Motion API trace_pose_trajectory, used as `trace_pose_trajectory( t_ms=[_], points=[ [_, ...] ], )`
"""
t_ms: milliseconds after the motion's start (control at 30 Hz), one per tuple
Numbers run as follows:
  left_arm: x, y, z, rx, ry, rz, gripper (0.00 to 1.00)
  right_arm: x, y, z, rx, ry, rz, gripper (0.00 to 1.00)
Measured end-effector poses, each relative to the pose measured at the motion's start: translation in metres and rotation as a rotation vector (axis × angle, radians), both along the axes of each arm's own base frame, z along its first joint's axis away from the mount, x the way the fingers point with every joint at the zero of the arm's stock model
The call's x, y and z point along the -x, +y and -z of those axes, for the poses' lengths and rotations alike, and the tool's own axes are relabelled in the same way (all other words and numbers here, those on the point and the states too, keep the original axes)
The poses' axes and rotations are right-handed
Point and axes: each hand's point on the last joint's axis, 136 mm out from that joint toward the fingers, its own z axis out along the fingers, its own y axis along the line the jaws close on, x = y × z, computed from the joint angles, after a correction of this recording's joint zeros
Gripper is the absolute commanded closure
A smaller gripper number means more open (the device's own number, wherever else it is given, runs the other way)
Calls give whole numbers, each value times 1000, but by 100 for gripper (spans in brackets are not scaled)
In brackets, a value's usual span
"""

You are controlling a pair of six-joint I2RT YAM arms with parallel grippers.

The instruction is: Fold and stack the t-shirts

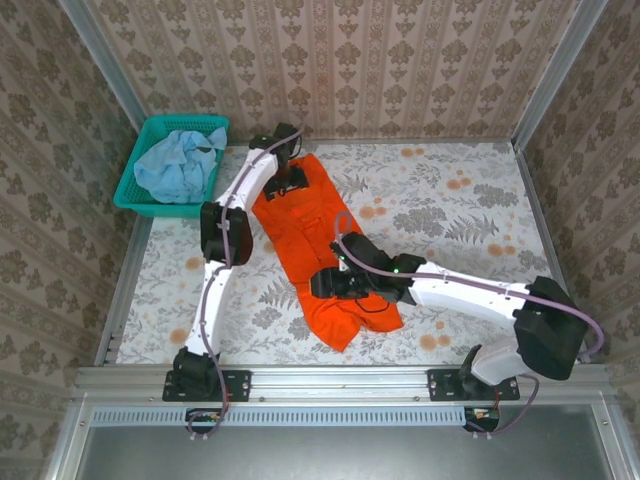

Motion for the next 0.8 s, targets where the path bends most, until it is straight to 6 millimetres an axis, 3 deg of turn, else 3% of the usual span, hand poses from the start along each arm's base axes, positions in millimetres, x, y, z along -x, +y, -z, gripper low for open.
trace_pose_trajectory(
  t_ms=[67, 200, 333, 500, 633, 800],
  points=[
    [0, 0, 11, -12, 12, 14, 23, -5, -22, 5, 20, 4, 64, 41],
    [-16, -21, 7, 86, -34, 56, 26, -5, -69, 12, 62, 19, 192, 42],
    [-44, -60, -1, 272, -138, 119, 26, -1, -106, 9, 67, 26, 311, 42],
    [-63, -116, -10, 441, -266, 207, 27, 1, -147, 7, 52, 36, 465, 42],
    [-66, -155, -15, 516, -339, 247, 27, 6, -166, 10, 67, 58, 527, 42],
    [-68, -175, -21, 570, -384, 264, 26, 12, -173, 16, 96, 85, 535, 43]
  ],
)
